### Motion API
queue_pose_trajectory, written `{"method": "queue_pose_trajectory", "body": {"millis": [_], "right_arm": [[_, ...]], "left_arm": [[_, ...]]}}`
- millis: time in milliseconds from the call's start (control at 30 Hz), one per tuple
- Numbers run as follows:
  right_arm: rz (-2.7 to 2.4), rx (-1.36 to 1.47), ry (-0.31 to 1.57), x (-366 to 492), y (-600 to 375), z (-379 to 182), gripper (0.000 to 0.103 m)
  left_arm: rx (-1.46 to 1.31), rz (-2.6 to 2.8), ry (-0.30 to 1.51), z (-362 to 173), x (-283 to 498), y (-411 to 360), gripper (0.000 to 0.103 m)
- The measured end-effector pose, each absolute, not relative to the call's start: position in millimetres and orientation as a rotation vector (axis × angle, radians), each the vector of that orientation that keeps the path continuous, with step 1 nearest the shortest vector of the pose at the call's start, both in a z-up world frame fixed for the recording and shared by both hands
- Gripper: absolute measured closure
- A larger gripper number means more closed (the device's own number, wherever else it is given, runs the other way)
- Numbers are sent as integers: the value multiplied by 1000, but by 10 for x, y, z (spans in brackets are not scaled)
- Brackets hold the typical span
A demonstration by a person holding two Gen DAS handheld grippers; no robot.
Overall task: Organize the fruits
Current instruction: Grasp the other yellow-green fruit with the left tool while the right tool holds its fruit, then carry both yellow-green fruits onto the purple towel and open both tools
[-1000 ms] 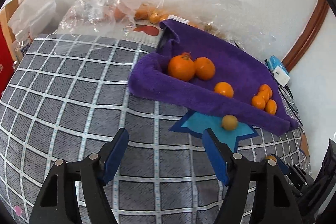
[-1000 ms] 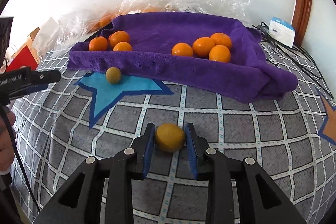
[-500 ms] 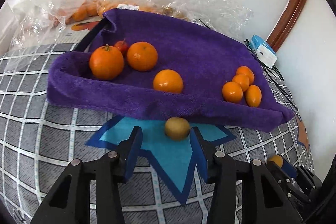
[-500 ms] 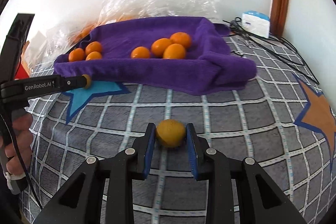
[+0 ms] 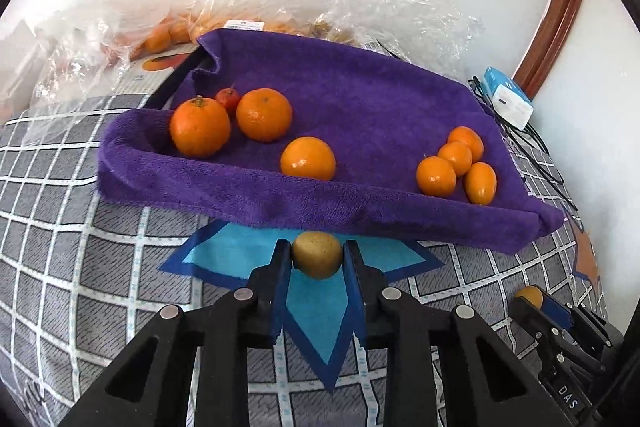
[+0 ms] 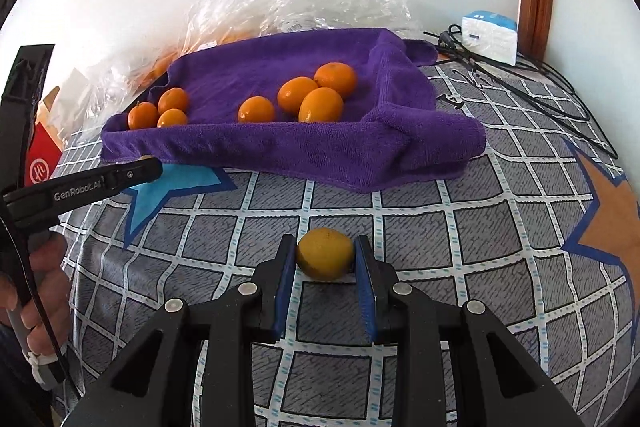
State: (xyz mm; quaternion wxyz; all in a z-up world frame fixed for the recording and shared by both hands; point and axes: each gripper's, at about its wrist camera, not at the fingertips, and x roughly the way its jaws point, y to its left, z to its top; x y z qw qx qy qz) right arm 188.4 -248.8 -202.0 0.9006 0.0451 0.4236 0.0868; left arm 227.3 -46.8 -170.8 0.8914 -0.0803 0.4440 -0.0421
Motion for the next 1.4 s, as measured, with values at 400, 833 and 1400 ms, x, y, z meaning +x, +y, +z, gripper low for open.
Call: {"method": "queue_pose_trajectory", "body": {"millis": [400,833,1400], "right_arm": [[168,72,811,1713,-2501,-1640,74],[158,97,760,1607,-2421,-1353,74],[87,113,716,2145,-2510,-1123,74]], "left_arm": [[-277,5,881,-1384,1859,-86,78],[-280,54,815,-1045,1506,208,78],[-285,15,803,-945,2051,299,78]]}}
